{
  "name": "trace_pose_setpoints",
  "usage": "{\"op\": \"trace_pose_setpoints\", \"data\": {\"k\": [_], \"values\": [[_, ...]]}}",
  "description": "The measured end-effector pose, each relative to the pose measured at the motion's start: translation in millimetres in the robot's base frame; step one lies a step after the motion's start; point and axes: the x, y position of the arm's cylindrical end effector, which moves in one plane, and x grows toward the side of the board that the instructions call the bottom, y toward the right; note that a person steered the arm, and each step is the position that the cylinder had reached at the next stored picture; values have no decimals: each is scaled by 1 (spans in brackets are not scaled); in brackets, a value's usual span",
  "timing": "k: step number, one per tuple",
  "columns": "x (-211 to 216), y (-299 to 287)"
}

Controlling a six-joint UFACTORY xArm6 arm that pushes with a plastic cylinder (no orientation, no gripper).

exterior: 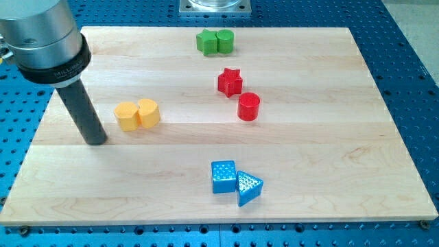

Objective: Place the yellow blocks to the top of the blue blocks

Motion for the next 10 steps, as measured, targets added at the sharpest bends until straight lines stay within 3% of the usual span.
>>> {"op": "trace_pose_setpoints", "data": {"k": [4,5,6,8,10], "values": [[-37,4],[-40,40],[-69,97],[-78,111],[-72,171]]}}
